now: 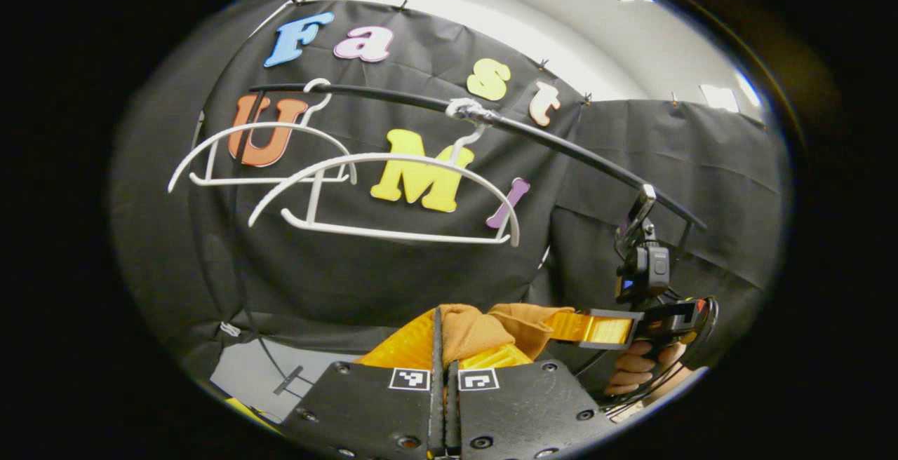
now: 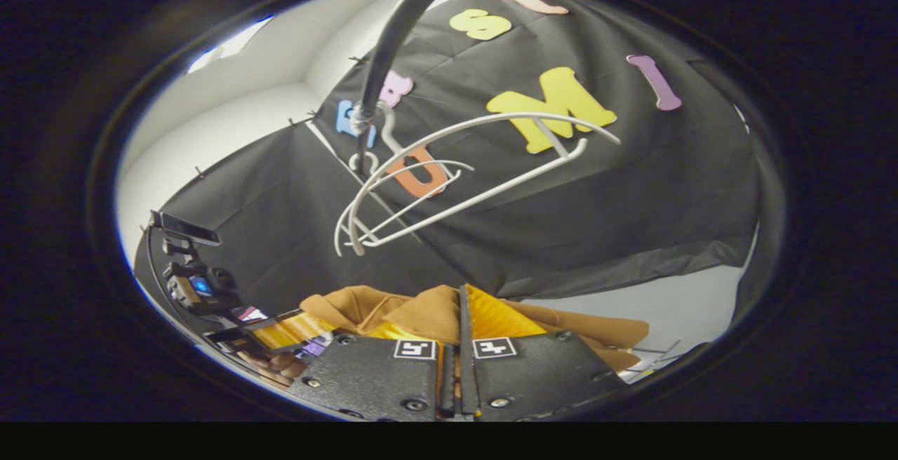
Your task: Grasp the clothes on the hanger with both hands and then place them into the laundry hamper below.
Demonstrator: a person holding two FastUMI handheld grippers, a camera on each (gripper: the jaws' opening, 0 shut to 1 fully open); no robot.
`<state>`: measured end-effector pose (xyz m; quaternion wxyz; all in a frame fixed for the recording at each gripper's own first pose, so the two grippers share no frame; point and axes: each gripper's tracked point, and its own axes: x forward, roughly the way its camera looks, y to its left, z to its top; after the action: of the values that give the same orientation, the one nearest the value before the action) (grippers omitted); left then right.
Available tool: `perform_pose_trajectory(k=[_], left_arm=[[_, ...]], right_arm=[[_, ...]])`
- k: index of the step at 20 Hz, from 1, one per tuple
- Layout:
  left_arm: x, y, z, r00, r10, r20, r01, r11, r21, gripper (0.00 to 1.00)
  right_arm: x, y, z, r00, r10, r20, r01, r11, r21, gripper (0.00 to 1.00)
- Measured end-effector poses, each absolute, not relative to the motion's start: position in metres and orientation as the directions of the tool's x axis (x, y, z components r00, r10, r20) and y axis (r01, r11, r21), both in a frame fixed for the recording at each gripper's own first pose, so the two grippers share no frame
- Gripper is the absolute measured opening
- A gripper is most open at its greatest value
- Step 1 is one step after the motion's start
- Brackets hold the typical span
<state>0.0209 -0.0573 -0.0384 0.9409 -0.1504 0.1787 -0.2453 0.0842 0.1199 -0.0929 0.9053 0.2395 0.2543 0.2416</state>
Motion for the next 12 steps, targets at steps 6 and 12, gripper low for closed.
perform_pose_trajectory(k=[6,12], left_arm=[[0.018,-0.062,-0.084,0.795,-0.504,-0.336,0.401,0.854,-0.333,0.07],[0.009,-0.053,-0.162,0.752,-0.452,-0.480,0.336,0.889,-0.310,0.01]], right_arm=[[0.084,0.118,-0.147,0.754,0.499,-0.428,-0.268,0.828,0.493,0.06],[0.087,0.109,-0.225,0.750,0.380,-0.541,-0.170,0.901,0.398,0.06]])
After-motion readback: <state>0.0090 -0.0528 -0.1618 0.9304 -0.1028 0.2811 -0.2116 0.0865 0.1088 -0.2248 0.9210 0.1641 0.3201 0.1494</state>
